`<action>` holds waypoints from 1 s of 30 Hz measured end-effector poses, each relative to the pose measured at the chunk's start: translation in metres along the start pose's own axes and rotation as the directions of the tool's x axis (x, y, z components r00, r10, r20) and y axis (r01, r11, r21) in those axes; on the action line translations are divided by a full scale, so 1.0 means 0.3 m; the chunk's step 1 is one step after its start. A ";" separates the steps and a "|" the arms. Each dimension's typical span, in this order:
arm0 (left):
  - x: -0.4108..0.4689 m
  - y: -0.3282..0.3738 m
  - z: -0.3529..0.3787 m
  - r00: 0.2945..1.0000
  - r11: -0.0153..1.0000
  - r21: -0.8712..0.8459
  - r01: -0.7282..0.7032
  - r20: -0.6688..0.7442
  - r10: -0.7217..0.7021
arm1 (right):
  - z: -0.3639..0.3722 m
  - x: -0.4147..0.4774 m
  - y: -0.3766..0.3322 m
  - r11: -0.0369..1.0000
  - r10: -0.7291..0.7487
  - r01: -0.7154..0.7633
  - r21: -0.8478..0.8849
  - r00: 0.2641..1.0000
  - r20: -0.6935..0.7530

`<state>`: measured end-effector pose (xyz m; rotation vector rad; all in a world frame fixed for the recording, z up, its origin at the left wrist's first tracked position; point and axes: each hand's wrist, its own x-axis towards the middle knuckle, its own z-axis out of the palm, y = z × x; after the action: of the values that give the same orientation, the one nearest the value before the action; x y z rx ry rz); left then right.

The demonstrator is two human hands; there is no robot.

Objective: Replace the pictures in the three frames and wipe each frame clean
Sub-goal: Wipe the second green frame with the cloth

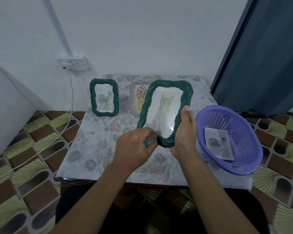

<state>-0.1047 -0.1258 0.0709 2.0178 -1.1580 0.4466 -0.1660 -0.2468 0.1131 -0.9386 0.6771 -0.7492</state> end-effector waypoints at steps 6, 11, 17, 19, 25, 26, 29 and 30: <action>-0.010 0.013 0.002 1.000 1.000 -0.023 0.019 0.005 -0.018 | 0.002 0.000 0.000 1.000 0.012 -0.012 0.018 1.000 -0.007; -0.022 0.004 0.003 1.000 0.999 -0.030 -0.021 0.019 0.022 | -0.002 -0.007 0.007 0.999 0.030 -0.029 0.022 1.000 -0.011; -0.007 -0.072 -0.022 0.998 0.991 0.125 0.053 0.012 -0.055 | -0.025 0.000 0.038 0.999 0.052 -0.051 -0.014 0.997 0.065; -0.013 -0.096 -0.031 0.989 0.986 0.078 0.146 0.010 -0.147 | -0.027 0.004 0.038 0.998 0.065 -0.064 -0.022 0.996 0.066; 0.016 -0.121 -0.072 0.788 0.735 -0.358 0.576 0.002 -0.616 | -0.047 0.034 0.049 0.981 0.195 -0.194 -0.025 0.981 0.022; 0.025 -0.126 -0.078 0.729 0.642 -0.433 0.633 0.056 -0.682 | -0.054 0.042 0.058 0.976 0.219 -0.218 -0.024 0.976 0.020; 0.043 -0.132 -0.086 0.634 0.284 -0.671 0.684 0.355 -0.687 | -0.069 0.053 0.062 0.968 0.252 -0.250 -0.035 0.967 0.048; 0.043 -0.123 -0.088 0.648 0.175 -0.723 0.668 0.450 -0.615 | -0.071 0.056 0.060 0.967 0.253 -0.251 -0.037 0.965 0.065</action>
<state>-0.0648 -0.1020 0.0800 1.3532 -0.2461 -0.5856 -0.1685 -0.2631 0.0849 -0.8802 0.7317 -0.4807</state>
